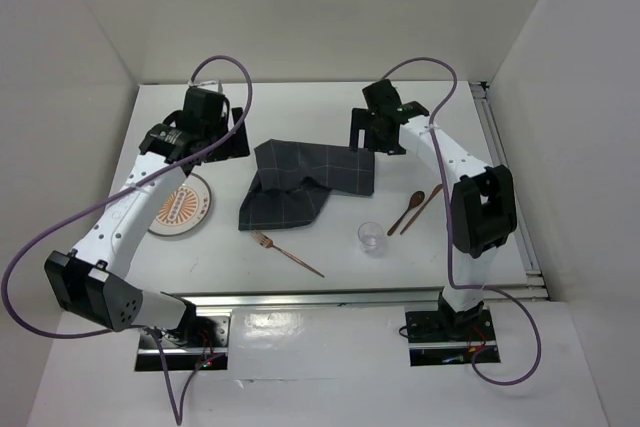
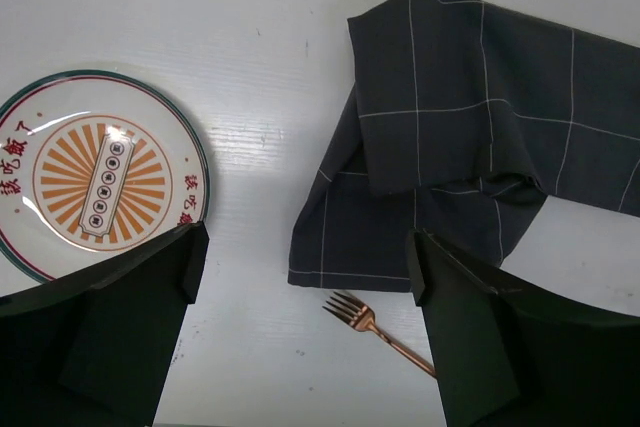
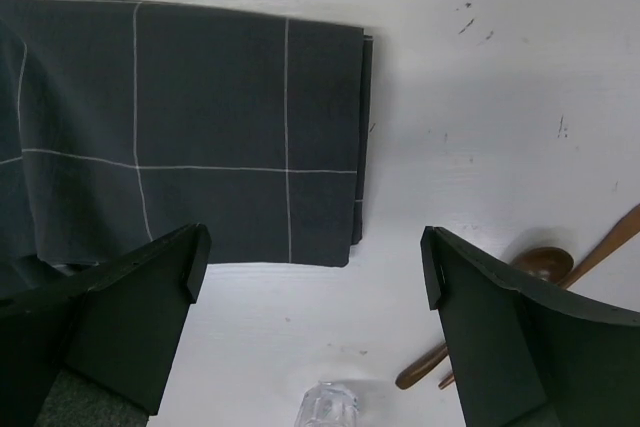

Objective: Set the dinner table for one person

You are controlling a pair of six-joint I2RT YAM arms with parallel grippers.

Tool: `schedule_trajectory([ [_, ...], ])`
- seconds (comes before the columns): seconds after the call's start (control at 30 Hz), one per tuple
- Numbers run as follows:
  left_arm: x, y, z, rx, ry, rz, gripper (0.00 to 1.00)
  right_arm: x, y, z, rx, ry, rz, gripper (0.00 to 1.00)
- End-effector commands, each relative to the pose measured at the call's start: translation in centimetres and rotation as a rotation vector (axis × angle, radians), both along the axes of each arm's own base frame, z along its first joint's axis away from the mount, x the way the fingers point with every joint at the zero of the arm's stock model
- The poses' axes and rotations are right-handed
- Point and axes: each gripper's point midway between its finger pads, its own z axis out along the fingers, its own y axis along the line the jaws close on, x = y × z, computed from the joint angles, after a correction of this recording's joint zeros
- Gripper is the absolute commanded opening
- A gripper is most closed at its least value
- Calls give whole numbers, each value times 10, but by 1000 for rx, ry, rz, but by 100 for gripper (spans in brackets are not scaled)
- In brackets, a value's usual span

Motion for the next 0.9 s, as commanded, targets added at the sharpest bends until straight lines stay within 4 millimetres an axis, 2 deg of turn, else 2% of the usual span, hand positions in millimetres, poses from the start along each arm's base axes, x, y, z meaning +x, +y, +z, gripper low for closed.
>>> schedule_trajectory([
  [0.0,-3,-6,-6,-35,24,-7,100,-3,6,12,21,-14,-16,100],
  [0.13,-3,-4,-3,-36,22,5,100,-2,17,25,20,-49,16,100],
  [0.17,-3,-4,-3,-36,22,6,100,-2,29,34,12,-74,44,100],
  [0.23,-6,-4,-9,-46,40,22,100,-2,44,30,-8,-77,75,100],
  [0.3,-12,-3,-19,-48,73,36,100,-6,70,35,-20,-98,148,100],
  [0.37,-18,1,-25,-66,93,72,97,-8,92,28,-23,-94,212,100],
  [0.43,-30,3,-41,-86,144,81,96,-14,126,33,22,-111,298,97],
  [0.47,-38,8,-54,-87,171,89,95,-17,144,31,44,-115,334,91],
  [0.5,-45,11,-63,-89,195,93,95,-18,155,37,65,-134,371,88],
  [0.53,-48,14,-73,-89,215,111,94,-24,170,32,98,-118,412,84],
  [0.57,-52,19,-78,-114,230,130,92,-23,185,34,125,-139,468,74],
  [0.6,-61,24,-94,-112,275,142,90,-31,200,37,152,-150,523,57],
  [0.63,-65,28,-93,-150,274,164,88,-34,211,35,175,-148,551,45],
  [0.7,-70,29,-100,-191,280,172,84,-33,229,32,189,-171,586,28],
  [0.73,-70,29,-100,-209,274,170,81,-30,232,30,189,-171,586,10],
  [0.8,-71,26,-101,-249,260,165,78,-25,247,21,200,-158,595,11],
  [0.83,-68,24,-99,-271,253,158,77,-23,249,18,200,-145,588,25],
  [0.87,-68,22,-102,-285,254,161,77,-21,250,1,183,-110,586,35],
])
